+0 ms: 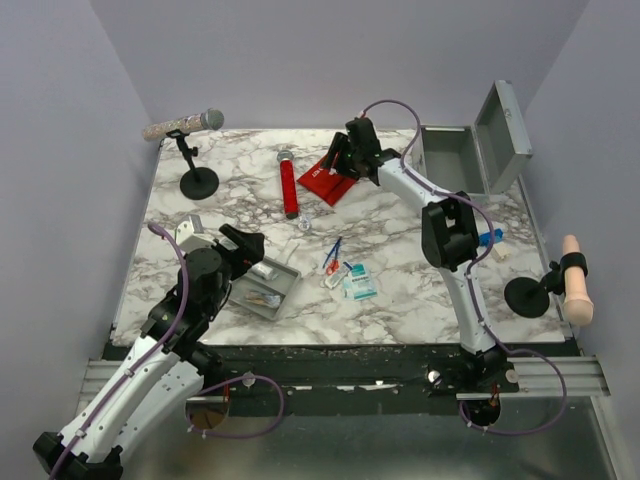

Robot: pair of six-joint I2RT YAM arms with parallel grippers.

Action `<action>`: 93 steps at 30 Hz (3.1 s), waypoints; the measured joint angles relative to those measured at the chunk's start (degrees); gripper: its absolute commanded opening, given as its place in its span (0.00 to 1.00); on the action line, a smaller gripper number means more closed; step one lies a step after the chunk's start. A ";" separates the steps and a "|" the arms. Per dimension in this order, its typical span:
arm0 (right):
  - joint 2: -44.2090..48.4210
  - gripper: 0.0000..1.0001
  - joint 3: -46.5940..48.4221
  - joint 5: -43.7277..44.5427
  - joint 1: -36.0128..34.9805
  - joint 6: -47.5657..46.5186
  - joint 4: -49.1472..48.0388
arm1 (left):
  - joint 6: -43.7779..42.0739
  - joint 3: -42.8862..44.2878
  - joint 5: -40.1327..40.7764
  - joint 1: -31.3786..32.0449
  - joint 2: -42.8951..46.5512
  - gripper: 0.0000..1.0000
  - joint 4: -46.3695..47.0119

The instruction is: Organize the medicine kit

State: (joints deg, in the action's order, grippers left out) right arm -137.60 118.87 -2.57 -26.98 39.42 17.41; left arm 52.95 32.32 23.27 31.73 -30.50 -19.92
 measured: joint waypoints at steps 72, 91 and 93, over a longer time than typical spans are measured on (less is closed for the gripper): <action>6.10 0.63 -11.80 8.48 -14.58 -11.91 10.69 | 0.61 -3.23 -2.05 -0.11 0.94 0.96 0.48; 14.14 0.10 -24.46 7.82 -15.69 -12.72 7.23 | 0.63 -3.80 -2.08 -0.11 2.40 0.97 0.42; 18.60 0.10 -29.11 7.76 -16.20 -14.14 6.49 | 0.63 -3.80 -2.08 -0.11 2.75 0.97 0.31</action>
State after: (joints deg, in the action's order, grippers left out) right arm -119.00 89.76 5.19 -43.18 25.28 23.90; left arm 53.58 28.51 21.19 31.62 -27.75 -19.62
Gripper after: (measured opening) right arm 0.107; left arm 0.965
